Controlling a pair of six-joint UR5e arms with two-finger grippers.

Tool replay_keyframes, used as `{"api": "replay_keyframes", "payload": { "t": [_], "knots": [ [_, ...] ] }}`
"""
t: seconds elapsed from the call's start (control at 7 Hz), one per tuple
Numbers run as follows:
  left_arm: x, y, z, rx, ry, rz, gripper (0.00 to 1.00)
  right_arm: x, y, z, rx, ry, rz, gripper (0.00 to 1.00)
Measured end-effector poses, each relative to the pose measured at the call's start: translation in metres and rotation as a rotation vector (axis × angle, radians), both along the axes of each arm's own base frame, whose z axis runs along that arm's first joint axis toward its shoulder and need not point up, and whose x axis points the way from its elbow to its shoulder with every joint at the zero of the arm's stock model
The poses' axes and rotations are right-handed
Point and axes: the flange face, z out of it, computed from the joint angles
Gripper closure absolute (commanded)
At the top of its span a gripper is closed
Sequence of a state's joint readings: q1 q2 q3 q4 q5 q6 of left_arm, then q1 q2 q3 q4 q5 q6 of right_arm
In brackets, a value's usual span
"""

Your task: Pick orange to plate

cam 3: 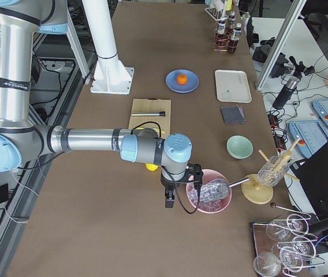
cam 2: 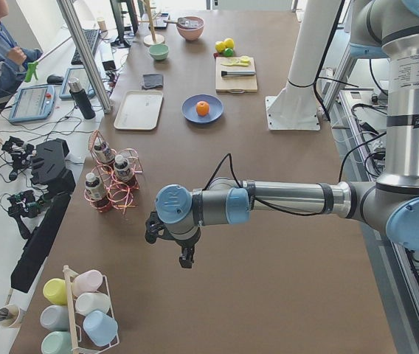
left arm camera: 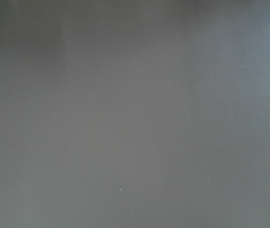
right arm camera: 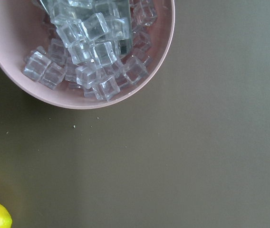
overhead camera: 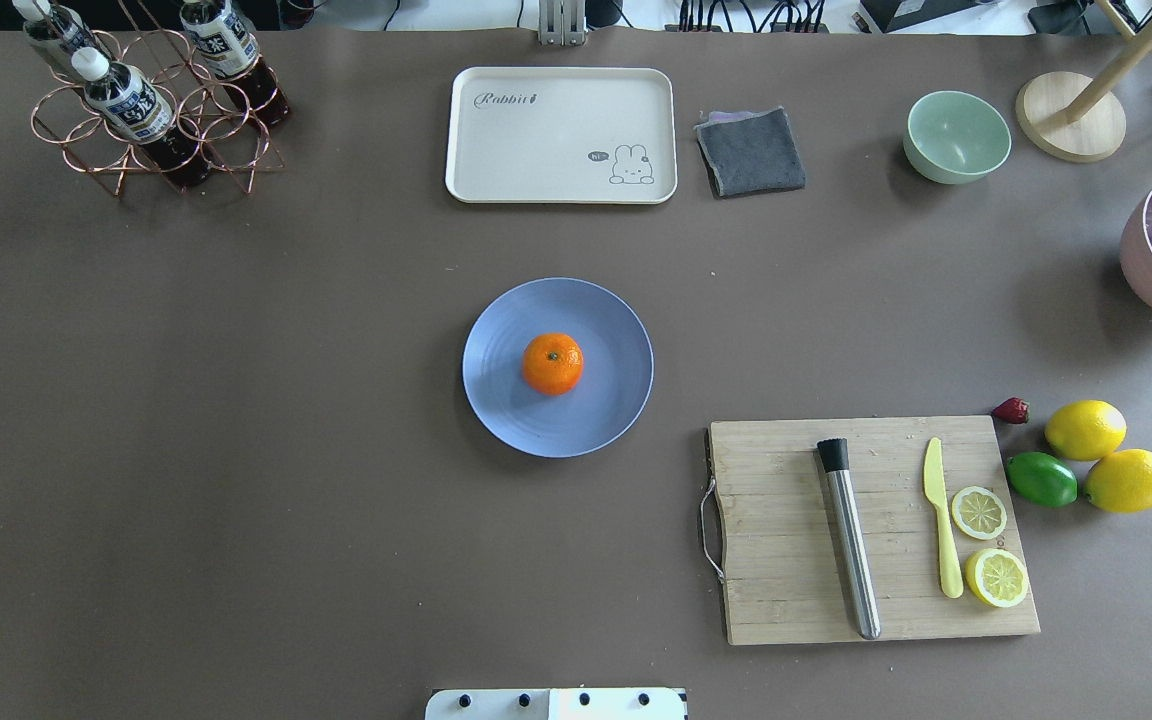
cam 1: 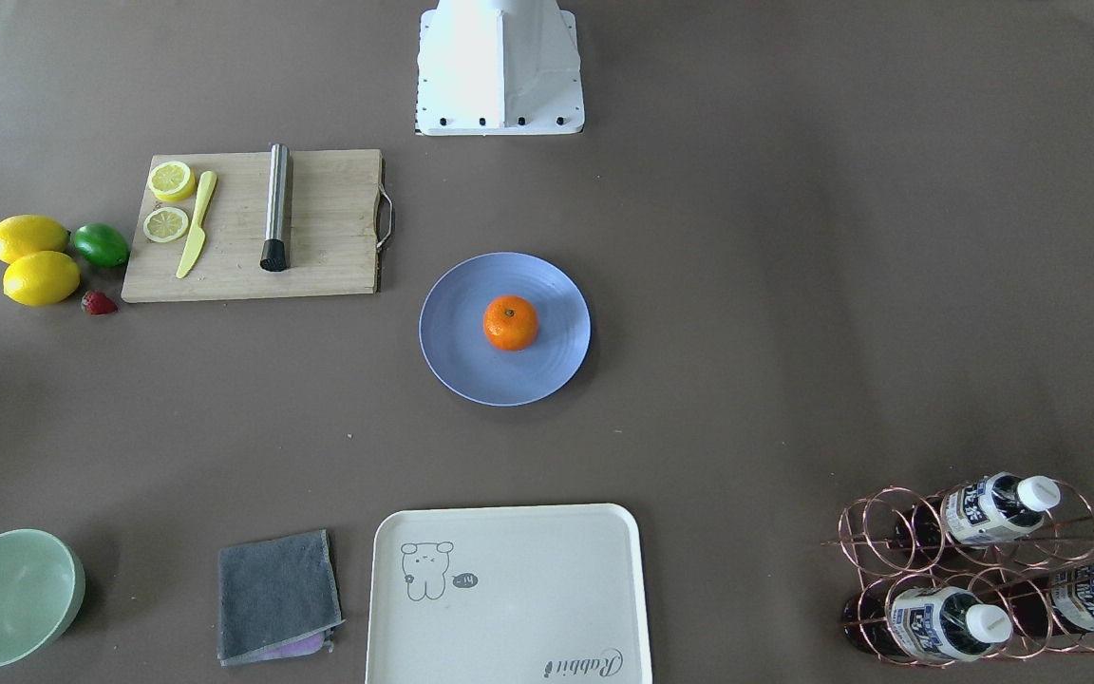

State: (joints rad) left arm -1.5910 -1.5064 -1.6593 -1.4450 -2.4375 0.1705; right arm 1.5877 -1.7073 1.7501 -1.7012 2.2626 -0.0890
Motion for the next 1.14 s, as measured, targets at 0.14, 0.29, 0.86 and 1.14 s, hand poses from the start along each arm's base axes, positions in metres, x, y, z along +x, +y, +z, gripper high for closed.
{"api": "replay_keyframes", "payload": {
  "t": [0.14,0.29,0.86,1.14],
  "knots": [
    [-0.0013,0.0002,-0.0002,0.0,0.0,-0.003,0.02,0.0,-0.0001,-0.0005,0.001,0.0,0.0,0.0],
    [-0.0036,0.0005,-0.0004,0.002,0.0,-0.007,0.02,-0.0001,-0.0002,-0.0009,0.002,-0.001,0.0,0.0],
    [-0.0084,0.0011,-0.0011,0.003,0.001,-0.018,0.02,-0.0002,-0.0001,-0.0006,0.001,-0.002,0.0,0.0],
    [-0.0088,0.0006,-0.0017,0.003,0.001,-0.02,0.02,-0.0001,0.0,-0.0003,0.0,-0.002,0.0,0.0]
  ]
}}
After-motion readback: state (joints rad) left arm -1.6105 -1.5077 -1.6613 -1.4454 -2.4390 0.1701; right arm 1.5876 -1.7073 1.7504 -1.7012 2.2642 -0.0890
